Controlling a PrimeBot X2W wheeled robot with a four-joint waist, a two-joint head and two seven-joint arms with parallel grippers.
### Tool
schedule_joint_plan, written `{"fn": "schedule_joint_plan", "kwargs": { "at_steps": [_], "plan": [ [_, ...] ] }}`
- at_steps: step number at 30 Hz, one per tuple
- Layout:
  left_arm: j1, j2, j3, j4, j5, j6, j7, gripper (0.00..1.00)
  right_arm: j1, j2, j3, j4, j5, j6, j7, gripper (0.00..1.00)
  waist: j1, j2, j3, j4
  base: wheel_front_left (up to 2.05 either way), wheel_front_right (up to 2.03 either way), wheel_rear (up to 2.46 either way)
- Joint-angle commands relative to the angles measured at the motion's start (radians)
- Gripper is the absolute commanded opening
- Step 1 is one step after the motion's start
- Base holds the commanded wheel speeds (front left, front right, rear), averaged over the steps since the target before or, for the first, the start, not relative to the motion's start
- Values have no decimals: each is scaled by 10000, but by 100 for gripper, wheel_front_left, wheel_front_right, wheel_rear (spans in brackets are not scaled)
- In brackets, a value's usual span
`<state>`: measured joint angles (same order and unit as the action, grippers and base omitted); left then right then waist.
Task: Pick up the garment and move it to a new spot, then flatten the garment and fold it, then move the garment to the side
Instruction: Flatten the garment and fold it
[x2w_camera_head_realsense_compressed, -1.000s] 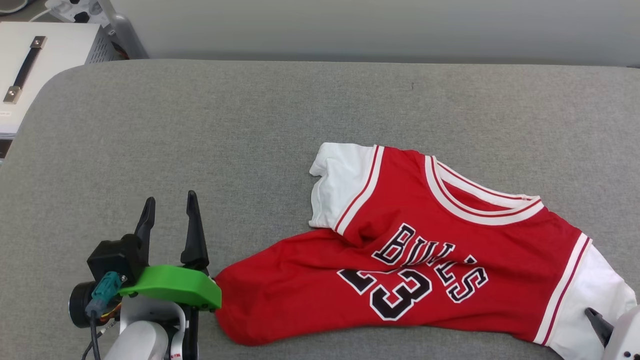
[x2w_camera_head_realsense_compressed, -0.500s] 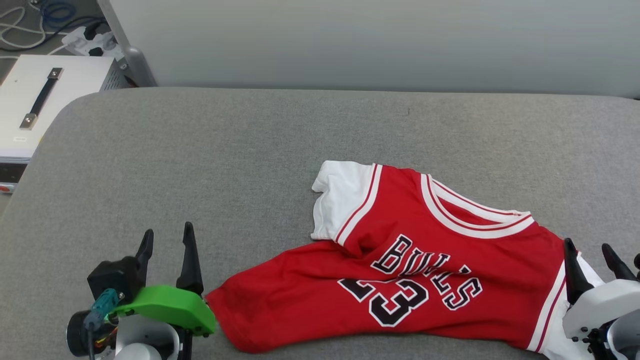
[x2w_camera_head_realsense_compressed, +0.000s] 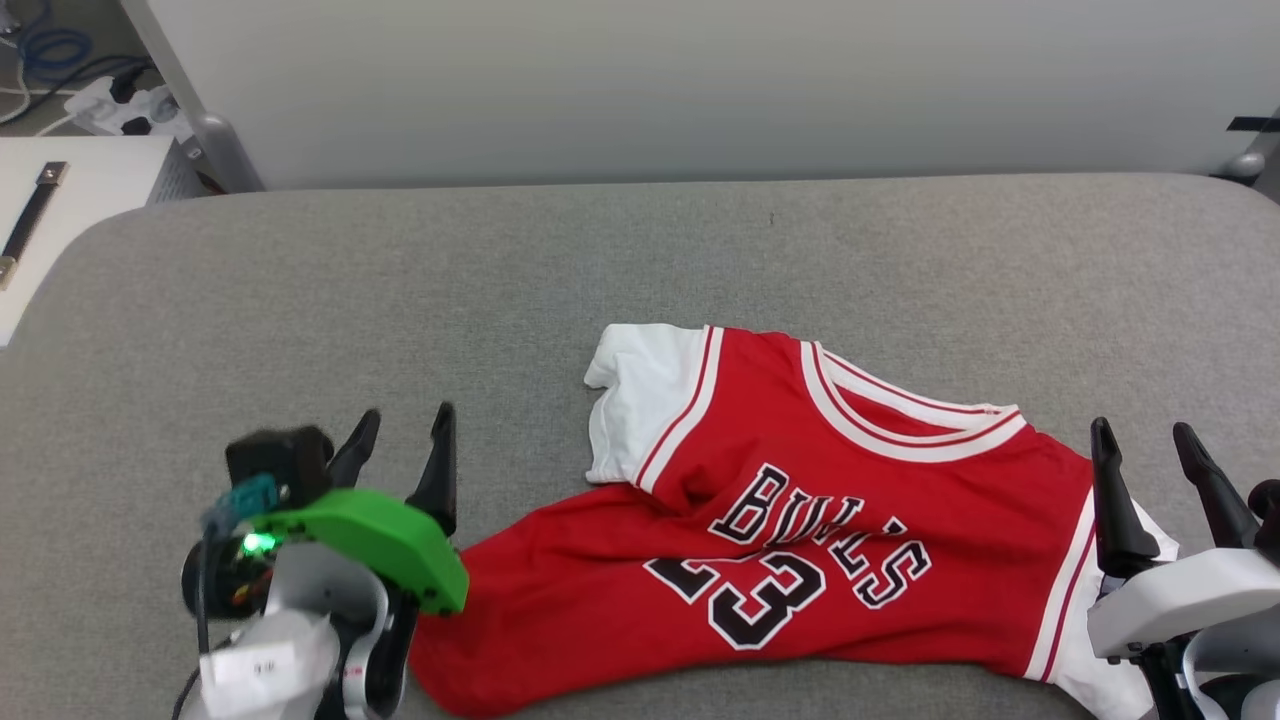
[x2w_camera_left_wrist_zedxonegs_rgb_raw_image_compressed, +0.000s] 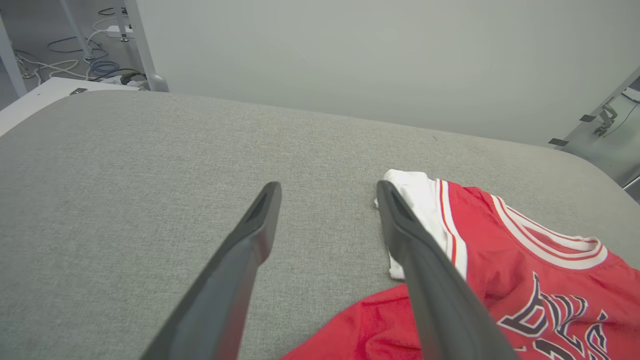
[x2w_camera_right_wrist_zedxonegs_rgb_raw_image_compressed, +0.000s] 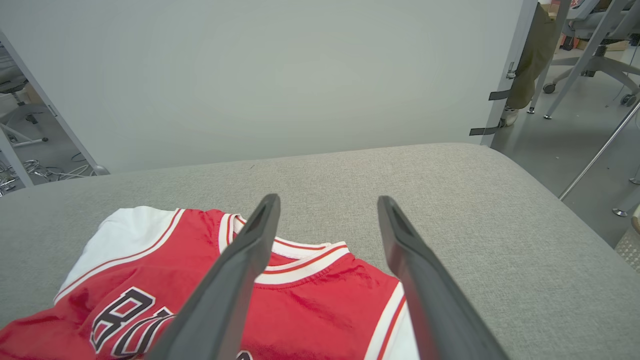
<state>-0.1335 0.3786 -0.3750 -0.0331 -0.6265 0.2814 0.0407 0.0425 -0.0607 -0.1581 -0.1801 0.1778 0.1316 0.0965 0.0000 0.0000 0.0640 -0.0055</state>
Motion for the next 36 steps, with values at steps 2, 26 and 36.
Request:
{"fn": "schedule_joint_plan", "kwargs": {
  "at_steps": [2,26,36],
  "plan": [
    [-1000,40,-174,210,-225,-361,573,100,-82,74,40,-223,58,-9,-85,100,0,0,532,-302,0,0,0],
    [-7910,-311,-1922,5754,-1714,-2899,7510,100,-1678,103,619,287,713,-9,-1093,100,0,0,3178,-1856,0,0,0],
    [-7653,-373,-2690,7586,-1505,-3147,8367,100,-1845,104,616,569,793,-9,-1317,100,0,0,3447,-2082,0,0,0]
  ]
}}
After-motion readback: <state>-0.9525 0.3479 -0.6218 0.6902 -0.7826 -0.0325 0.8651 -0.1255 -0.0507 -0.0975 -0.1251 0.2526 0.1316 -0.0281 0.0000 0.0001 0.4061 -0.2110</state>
